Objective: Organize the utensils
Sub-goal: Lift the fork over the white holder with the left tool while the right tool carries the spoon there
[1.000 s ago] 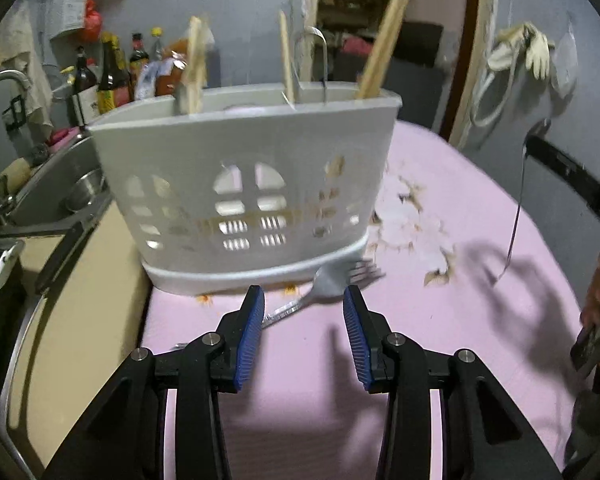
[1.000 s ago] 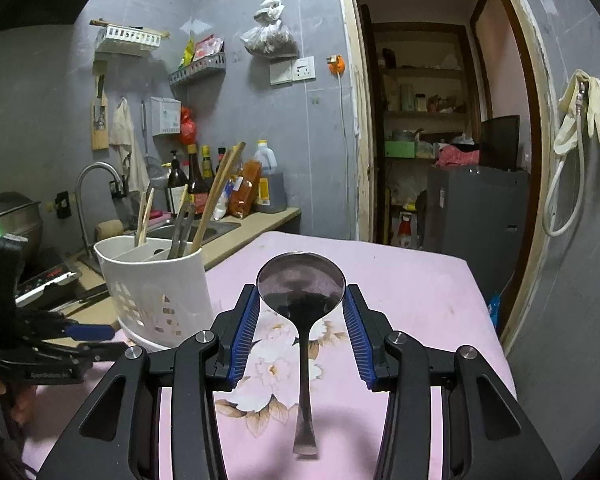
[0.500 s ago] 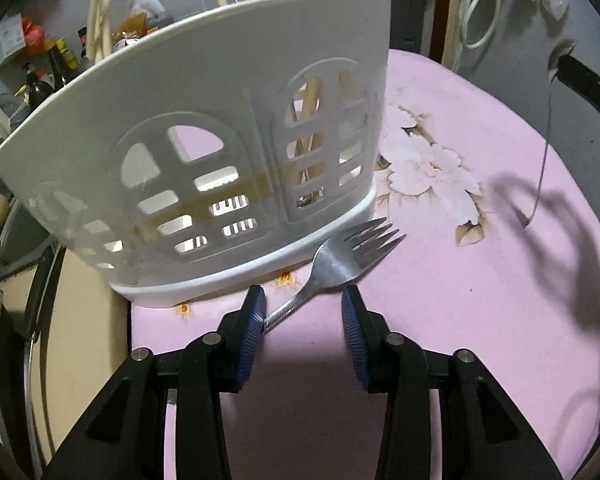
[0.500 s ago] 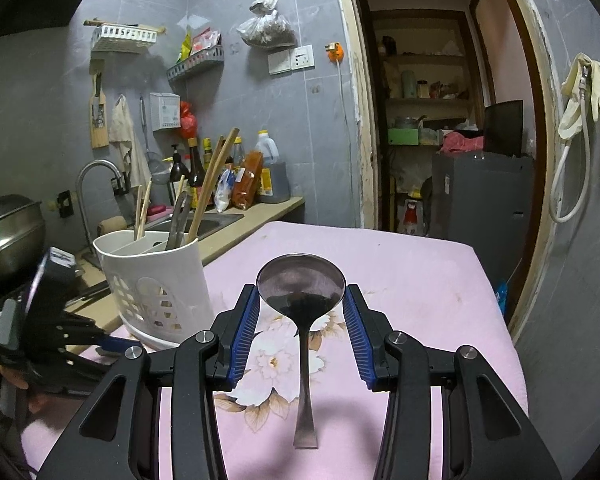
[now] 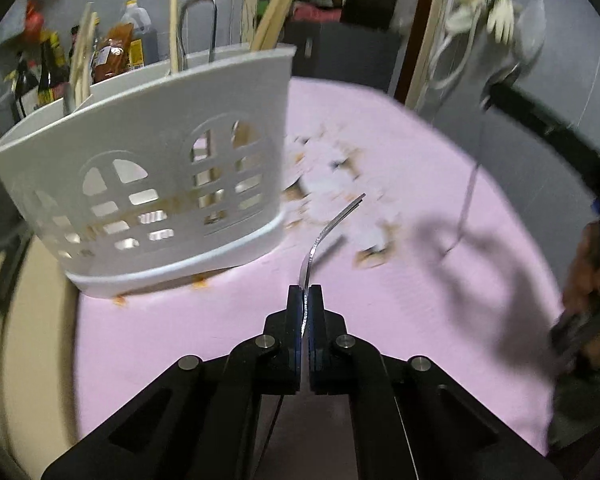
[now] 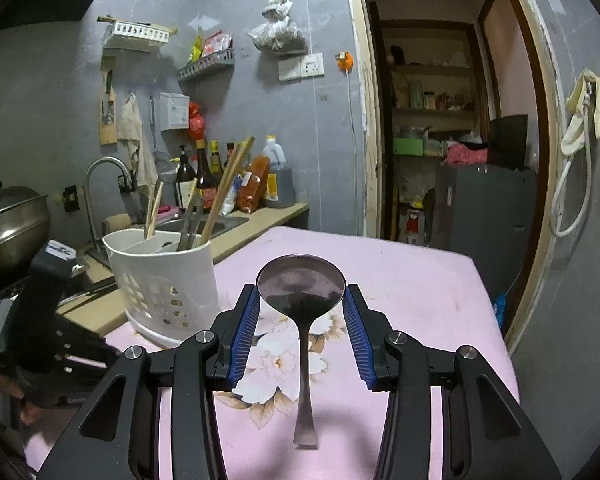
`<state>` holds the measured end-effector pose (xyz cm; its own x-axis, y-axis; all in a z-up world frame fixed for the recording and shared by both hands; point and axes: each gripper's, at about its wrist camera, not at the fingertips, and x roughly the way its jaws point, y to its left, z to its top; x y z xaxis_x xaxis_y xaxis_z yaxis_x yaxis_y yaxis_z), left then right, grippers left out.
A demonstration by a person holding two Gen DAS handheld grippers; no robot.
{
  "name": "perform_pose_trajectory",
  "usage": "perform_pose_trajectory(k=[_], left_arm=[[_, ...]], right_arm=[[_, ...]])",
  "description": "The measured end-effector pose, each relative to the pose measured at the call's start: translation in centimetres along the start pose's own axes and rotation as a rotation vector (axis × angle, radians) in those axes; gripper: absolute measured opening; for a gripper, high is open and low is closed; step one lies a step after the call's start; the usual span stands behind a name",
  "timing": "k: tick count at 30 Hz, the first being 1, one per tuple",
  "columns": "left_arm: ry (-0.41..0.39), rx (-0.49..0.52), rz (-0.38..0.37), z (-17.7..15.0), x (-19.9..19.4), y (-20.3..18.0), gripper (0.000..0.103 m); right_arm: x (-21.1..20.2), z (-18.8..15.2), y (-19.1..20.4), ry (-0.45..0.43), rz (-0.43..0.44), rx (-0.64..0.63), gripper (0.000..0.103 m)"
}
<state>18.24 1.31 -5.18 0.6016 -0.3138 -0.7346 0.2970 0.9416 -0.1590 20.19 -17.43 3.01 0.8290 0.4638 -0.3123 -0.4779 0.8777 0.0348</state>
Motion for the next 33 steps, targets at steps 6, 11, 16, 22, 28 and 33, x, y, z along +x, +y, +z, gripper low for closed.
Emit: perform_pose_trajectory(k=[6,11,16,22,28,33], left_arm=[[-0.243,-0.064,-0.099,0.7,-4.1,-0.7,0.0],[-0.418,-0.137,-0.106,3.5,-7.5,0.6,0.0],[-0.557,-0.15,-0.078,5.9,-10.4,2.4,0.0],[-0.673,-0.172,-0.051,8.0,-13.4,5.9,0.0],[-0.755,-0.223,0.0,9.6,-14.3,10.0,0.0],[-0.81,-0.273,0.049,9.5,-14.0,12.8,0.0]], right_arm=[[-0.8,1.2,1.0,-0.053,0.008,-0.016,0.04],[-1.0,2.6,1.7,-0.106,0.024,-0.013,0.04],[-0.7,4.7,2.9,-0.16,0.063,-0.007,0.04],[0.3,8.1,4.9,-0.244,0.141,0.009,0.04],[2.4,11.0,7.0,-0.297,0.185,0.017,0.04],[4.4,11.5,8.4,-0.318,0.173,0.018,0.04]])
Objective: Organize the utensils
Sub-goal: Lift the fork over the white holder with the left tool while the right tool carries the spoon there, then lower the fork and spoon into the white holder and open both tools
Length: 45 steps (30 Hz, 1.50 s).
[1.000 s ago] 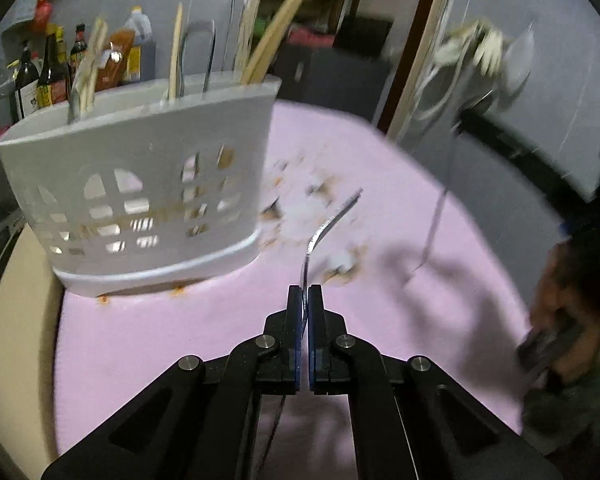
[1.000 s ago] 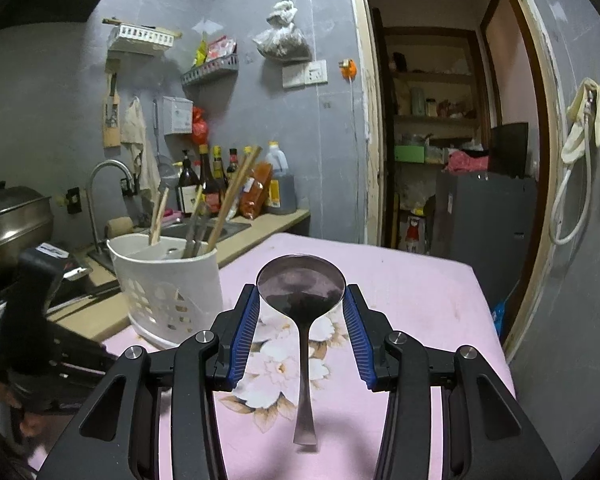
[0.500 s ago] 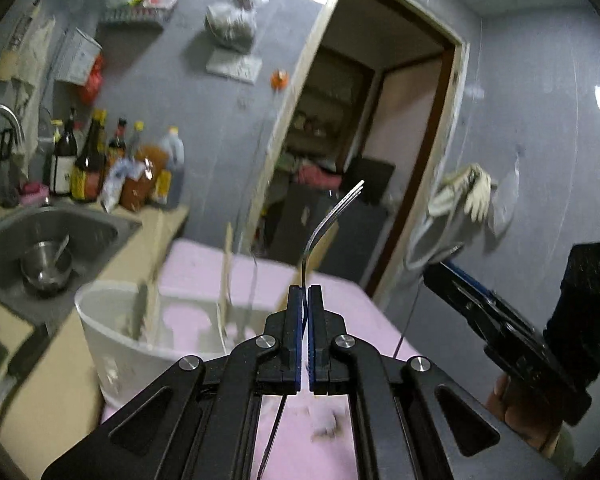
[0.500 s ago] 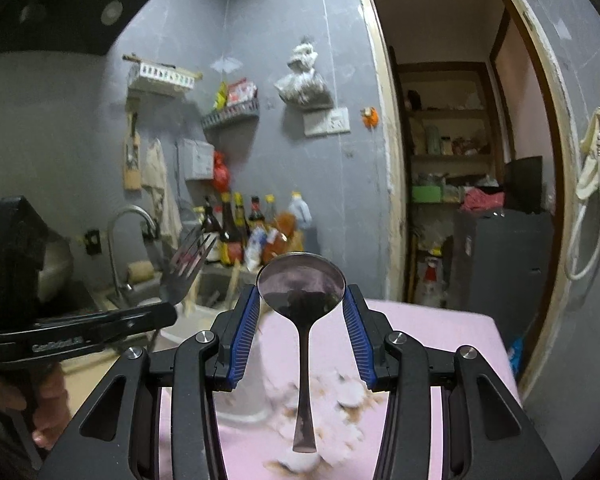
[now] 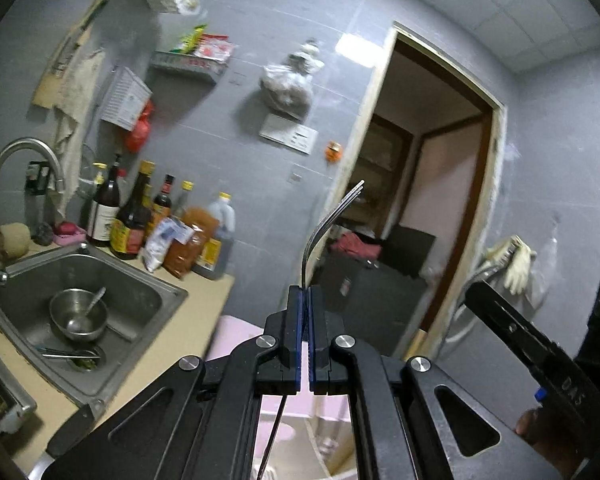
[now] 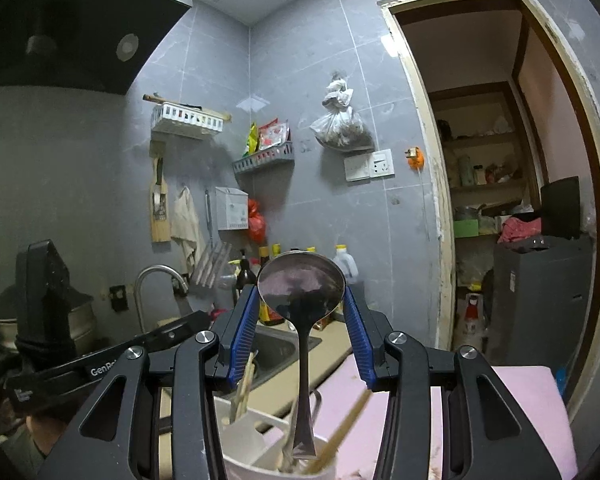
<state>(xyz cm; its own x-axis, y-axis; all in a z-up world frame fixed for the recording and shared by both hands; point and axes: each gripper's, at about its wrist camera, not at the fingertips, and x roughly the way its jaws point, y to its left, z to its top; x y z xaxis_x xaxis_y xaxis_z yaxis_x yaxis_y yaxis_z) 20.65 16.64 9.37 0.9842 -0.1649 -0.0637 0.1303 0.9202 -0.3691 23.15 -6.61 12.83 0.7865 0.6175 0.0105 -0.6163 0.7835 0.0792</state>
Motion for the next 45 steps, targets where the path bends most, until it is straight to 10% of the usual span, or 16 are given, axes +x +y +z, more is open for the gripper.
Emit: perform_pose_trajectory(k=[23,45], left_arm=[[0.031,-0.004,0.079,-4.8,3.1,2.4,0.0],[0.146,0.027,0.064,-6.7,0.3,1.3,0.01]], right_arm=[[4.0,-6.8,-0.2,0.124,-0.127,0.066,0.041],[2.2,-7.7,0.0,0.176,-0.074,0.076,0.048]])
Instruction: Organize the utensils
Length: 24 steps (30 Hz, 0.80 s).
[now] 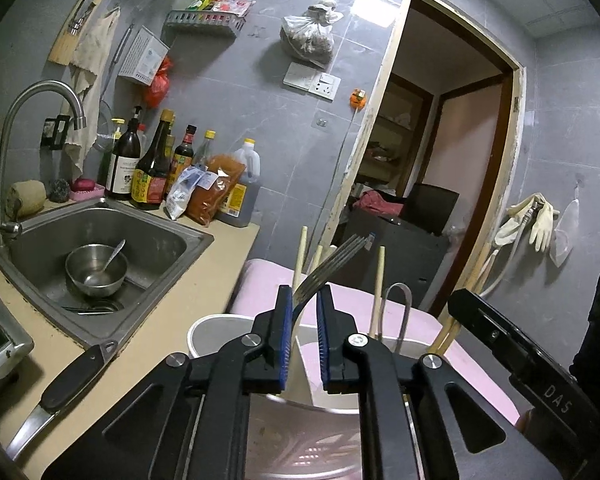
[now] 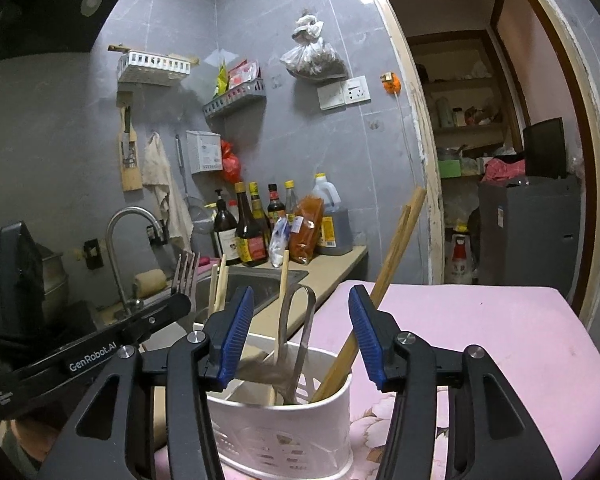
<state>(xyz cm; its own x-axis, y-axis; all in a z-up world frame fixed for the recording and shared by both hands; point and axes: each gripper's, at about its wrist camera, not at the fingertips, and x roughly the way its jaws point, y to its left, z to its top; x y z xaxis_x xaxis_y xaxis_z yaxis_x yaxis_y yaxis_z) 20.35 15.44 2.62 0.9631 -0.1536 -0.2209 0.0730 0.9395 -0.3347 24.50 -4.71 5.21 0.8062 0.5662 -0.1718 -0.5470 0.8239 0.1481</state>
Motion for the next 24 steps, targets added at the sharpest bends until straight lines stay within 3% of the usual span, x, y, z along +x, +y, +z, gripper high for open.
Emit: perform_pose_trajectory(k=[5,12,14,24], left_arm=[[-0.018,0.004,-0.017,0.2,-0.8,-0.6,0.022],[-0.047,-0.018,-0.042,1.1,-1.9,-1.0,0.028],[-0.053,-0.016,-0.041,1.2,-2.2,-1.2,0.035],[-0.07,0.024,-0.014,1.3,-3.6,-3.5,0.053]], right_arm=[[-1.0,0.3,-0.2,-0.029,-0.001,0.0,0.05],[-2.6,1.0,-0.9,-0.071,-0.015,0.007,0.054],[-3.2,1.1,-1.0,-0.082,-0.024,0.006,0.055],[-6.0,1.6,-2.1,-0.123,-0.107,-0.001,0.07]])
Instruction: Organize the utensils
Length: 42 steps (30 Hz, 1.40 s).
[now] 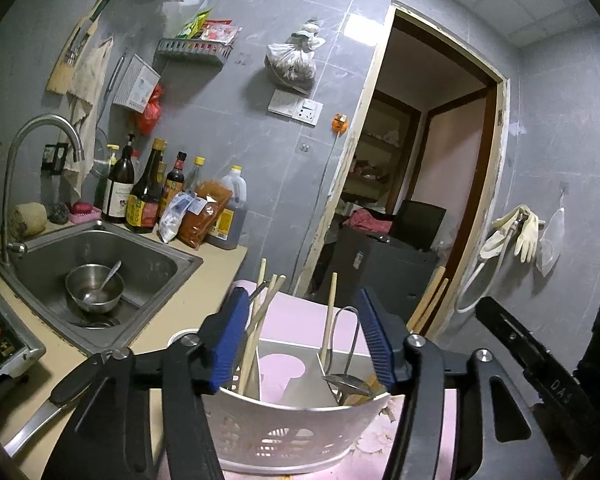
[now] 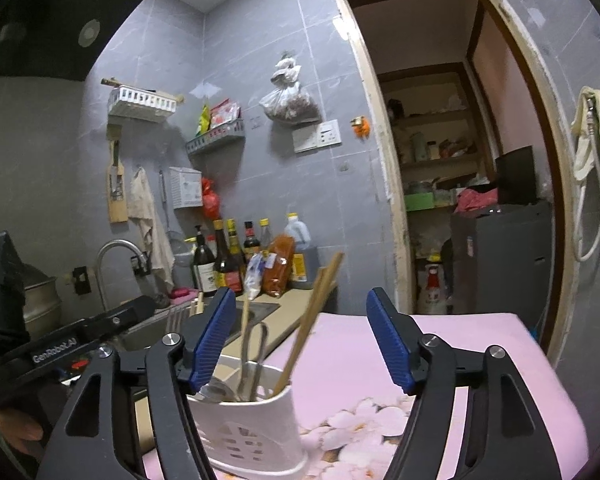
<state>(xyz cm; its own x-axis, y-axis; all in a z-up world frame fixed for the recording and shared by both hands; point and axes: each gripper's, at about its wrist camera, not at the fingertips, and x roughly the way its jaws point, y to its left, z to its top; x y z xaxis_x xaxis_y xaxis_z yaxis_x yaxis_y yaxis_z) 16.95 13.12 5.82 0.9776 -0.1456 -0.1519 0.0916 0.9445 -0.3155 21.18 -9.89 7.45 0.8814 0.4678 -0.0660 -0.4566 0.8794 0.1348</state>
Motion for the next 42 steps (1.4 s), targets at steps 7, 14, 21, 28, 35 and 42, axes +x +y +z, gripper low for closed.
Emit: perform_pose_trajectory(k=[7,14,21,28,35,42], left_arm=[[0.012,0.047,0.024,-0.7,-0.8,-1.8,0.077],[0.047,0.066,0.034,-1.8,-1.6,-2.8,0.091],[0.082,0.1,0.035,-3.4,-2.8,-4.4,0.096],[0.094,0.173,0.032,-5.2,-4.2,-6.1,0.097],[0.118,0.189,0.022,-7.3,-5.7,-6.8,0.097],[0.144,0.144,0.043,-10.0,-7.3,-6.2,0.097]], right_arm=[[-2.6,0.1,-1.7,-0.002,-0.077,-0.009,0.081],[-5.7,0.0,-3.7,0.004,-0.141,-0.007,0.098],[-8.9,-0.4,-4.8,0.035,-0.196,-0.009,0.103],[-11.6,-1.5,-4.8,0.068,-0.264,-0.057,0.103],[-13.8,-2.8,-4.7,0.094,-0.293,-0.054,0.103],[-15.1,-4.7,-3.9,0.126,-0.309,-0.072,0.103]])
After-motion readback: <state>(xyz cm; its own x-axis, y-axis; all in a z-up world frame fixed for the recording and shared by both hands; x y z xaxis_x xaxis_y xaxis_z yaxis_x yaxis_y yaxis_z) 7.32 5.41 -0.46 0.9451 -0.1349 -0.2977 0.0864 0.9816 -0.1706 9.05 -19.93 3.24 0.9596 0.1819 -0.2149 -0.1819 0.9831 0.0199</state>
